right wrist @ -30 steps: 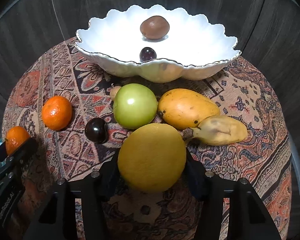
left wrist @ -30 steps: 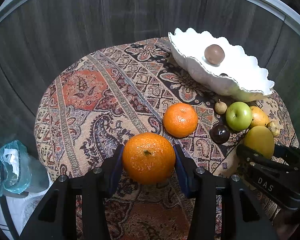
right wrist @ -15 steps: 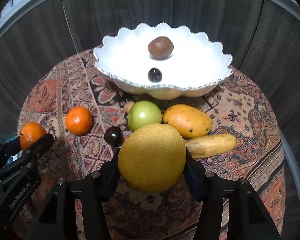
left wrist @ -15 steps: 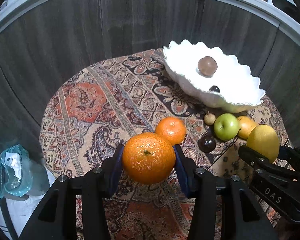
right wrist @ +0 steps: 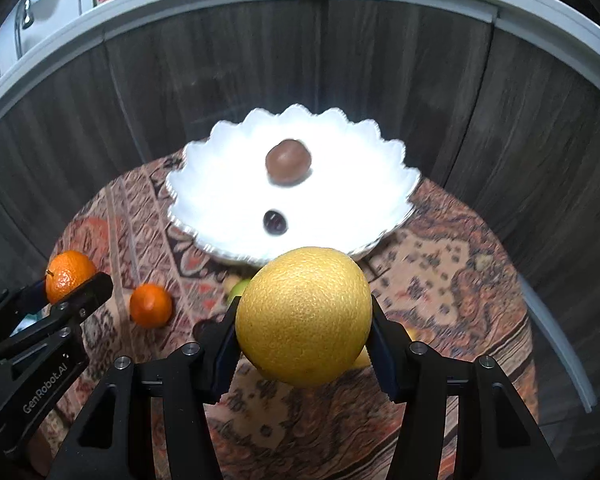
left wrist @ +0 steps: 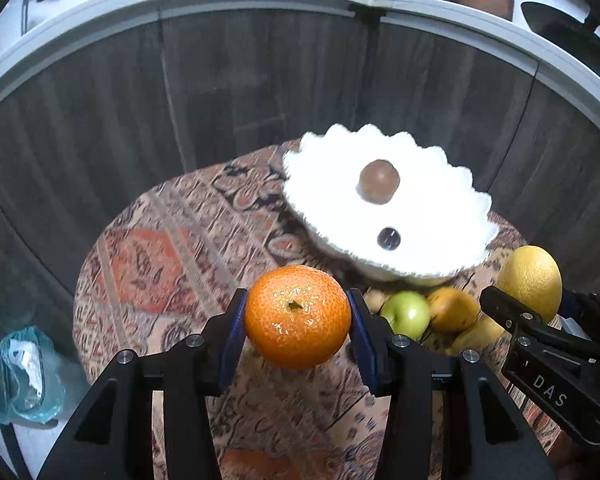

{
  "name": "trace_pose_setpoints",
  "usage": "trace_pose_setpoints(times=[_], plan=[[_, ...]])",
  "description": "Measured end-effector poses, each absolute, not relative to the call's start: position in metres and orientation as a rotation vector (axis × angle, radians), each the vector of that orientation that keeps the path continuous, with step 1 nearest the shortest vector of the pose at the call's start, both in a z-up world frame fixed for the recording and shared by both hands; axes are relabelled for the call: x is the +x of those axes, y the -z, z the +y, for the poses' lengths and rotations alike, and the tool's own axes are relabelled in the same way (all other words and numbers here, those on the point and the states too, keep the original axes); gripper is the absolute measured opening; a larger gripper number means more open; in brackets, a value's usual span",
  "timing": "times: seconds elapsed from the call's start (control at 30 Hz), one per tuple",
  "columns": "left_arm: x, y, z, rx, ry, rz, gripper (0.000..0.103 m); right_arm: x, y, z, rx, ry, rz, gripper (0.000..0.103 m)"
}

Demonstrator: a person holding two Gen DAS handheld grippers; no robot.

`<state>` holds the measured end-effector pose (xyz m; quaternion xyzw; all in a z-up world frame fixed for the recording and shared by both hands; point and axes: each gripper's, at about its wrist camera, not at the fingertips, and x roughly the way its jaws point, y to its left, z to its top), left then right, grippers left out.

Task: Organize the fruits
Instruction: 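Lift and carry the orange with the left tool while the right carries the lemon over the bowl, then open the left gripper releasing the orange into the bowl while the right releases the lemon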

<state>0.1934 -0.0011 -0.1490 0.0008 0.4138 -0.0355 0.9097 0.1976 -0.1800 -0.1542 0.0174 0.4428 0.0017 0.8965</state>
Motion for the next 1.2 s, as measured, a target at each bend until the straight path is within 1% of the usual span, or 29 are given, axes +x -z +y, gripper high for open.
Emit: trace_pose_setpoints(times=[0.23,0.57,1.2], plan=[[0.220,0.133,-0.020,0.025,0.096,0.820,0.047,0.219,0.141,-0.201,0.051,0.010,0.882,0.057],[0.260,0.129,-0.037,0.050,0.115,0.805,0.047,0.253,0.136,-0.216,0.055,0.010,0.869,0.057],[0.327,0.160,-0.050,0.079,0.126,0.846,0.047,0.312,0.163,-0.218,0.029,-0.005,0.920,0.057]])
